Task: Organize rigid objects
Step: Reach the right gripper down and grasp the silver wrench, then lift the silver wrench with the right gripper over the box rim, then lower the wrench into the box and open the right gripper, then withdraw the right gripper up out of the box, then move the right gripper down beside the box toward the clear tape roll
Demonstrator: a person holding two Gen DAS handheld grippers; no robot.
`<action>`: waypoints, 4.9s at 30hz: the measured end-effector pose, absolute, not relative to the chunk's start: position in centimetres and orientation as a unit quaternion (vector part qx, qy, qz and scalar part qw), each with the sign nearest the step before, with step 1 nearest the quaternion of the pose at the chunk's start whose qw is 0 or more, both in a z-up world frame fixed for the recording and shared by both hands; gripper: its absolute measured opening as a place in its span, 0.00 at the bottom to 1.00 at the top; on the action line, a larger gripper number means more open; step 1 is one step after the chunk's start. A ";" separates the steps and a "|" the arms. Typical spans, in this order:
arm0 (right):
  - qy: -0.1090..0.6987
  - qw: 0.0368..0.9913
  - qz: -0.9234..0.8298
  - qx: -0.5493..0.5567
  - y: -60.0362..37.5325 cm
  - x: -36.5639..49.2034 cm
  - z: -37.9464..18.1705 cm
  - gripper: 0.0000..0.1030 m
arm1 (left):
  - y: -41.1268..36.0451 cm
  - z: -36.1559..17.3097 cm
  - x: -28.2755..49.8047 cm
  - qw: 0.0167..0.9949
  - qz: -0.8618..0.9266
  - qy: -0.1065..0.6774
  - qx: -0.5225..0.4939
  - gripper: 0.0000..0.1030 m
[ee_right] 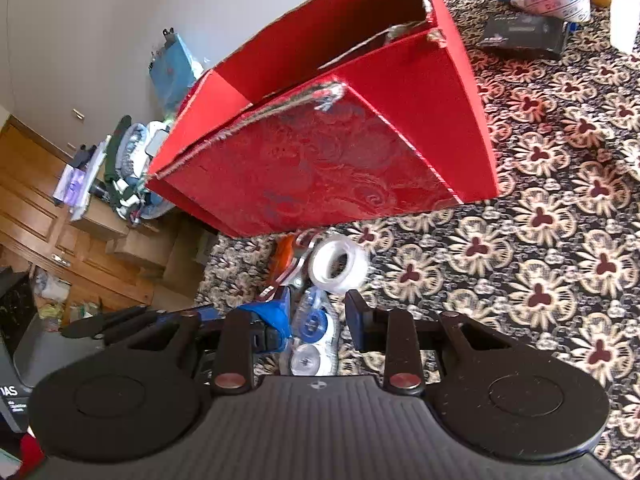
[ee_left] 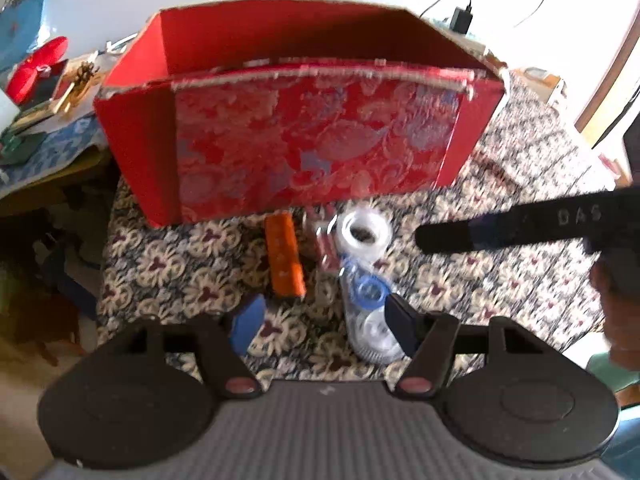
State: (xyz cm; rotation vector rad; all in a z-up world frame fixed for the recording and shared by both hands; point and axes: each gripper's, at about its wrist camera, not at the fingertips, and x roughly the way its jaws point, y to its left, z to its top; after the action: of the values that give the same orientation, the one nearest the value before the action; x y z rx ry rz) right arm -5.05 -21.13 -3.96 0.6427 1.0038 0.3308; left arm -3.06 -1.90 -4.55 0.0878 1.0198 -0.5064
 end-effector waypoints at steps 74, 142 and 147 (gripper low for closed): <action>0.448 0.821 0.181 0.303 -24.1 10.1 0.9 0.00 | -5.9 0.9 12.5 0.812 -0.386 0.436 -0.034 0.07; 0.385 0.897 0.109 0.189 -16.1 -2.2 3.1 0.10 | -0.5 3.6 2.8 0.903 -0.130 0.402 0.074 0.62; 0.397 0.891 0.116 0.190 -15.5 -2.6 2.4 0.10 | -0.4 2.8 2.4 0.897 -0.127 0.417 0.071 0.62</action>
State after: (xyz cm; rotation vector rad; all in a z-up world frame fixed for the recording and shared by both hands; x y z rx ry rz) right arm -2.64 -15.49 2.39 0.3939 0.8234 0.2407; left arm 2.37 -0.41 2.79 0.1472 0.8648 -0.2622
